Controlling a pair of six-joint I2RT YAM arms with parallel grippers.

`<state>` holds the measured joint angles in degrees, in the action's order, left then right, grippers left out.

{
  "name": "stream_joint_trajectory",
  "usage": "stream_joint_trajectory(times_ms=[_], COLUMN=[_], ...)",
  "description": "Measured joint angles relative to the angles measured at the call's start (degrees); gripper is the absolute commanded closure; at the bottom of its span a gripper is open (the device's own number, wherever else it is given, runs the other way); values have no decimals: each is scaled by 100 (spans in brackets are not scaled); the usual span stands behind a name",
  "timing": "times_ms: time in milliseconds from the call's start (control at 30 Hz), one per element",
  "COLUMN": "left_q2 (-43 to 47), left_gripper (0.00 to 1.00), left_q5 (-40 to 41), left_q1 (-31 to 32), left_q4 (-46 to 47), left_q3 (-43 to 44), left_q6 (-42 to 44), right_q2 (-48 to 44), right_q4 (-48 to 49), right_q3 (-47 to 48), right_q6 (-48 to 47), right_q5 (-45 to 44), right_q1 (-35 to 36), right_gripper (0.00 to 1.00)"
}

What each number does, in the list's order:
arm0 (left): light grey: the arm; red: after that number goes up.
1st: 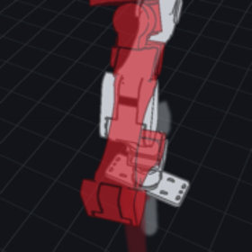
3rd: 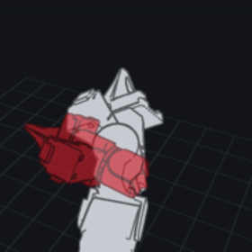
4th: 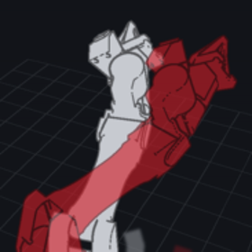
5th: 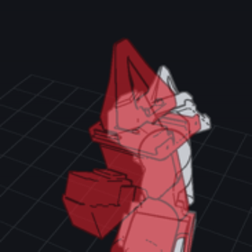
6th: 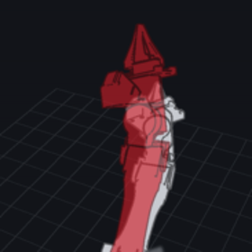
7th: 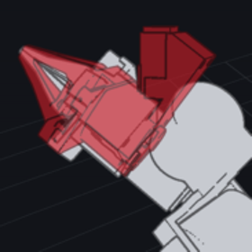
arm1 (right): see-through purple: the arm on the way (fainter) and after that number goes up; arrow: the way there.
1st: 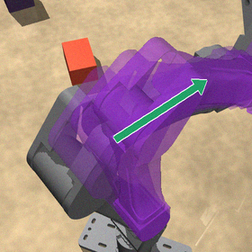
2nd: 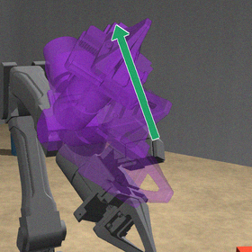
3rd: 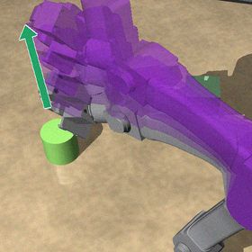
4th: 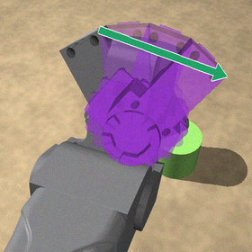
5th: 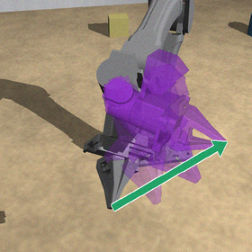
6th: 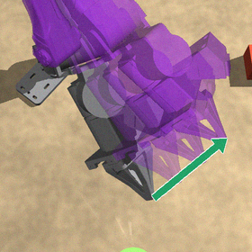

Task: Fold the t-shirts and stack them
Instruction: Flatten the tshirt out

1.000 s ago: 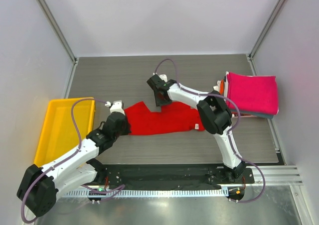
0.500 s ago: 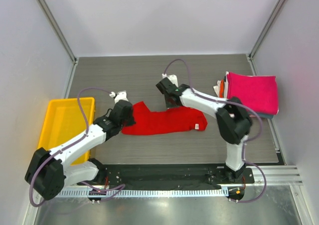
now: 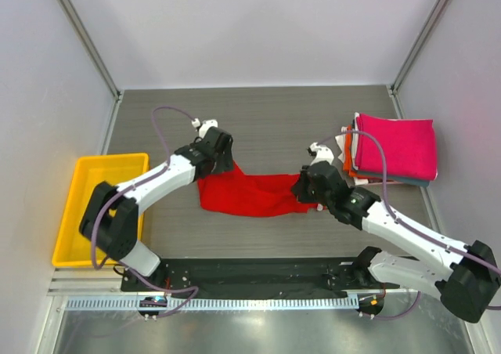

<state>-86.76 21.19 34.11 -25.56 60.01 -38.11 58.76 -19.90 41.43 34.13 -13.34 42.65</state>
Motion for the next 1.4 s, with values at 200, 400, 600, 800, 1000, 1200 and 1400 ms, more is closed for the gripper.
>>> stream_joint_trajectory(times_ms=[200, 400, 600, 800, 1000, 1200, 1400], left_q2=[-992, -1530, -1982, -2142, -2124, -2074, -1276], left_gripper=[26, 22, 15, 89, 100, 100, 100], left_q5=[-68, -144, -35, -284, -420, -968, -1250], left_q1=[-90, -164, -245, -431, -575, -1296, -2107], left_q4=[-352, -625, -885, -846, -855, -1410, -1462], left_q3=[579, 695, 1049, 1176, 1182, 1980, 3311], left_q6=[44, 66, -28, -149, -87, -96, -201], right_q2=[-1067, -1980, -2251, -2304, -1801, -496, -352], right_q4=[-4, -140, -387, -516, -605, -1270, -1530], right_q3=[-1233, -1615, -1617, -1617, -1456, 98, 1766], right_q6=[474, 745, 826, 837, 815, 737, 474], right_q5=[433, 651, 728, 708, 385, -835, -1902], right_q1=[2, 0, 2, 4, 4, 9, 9], right_gripper=[99, 99, 99, 99, 99, 99, 99])
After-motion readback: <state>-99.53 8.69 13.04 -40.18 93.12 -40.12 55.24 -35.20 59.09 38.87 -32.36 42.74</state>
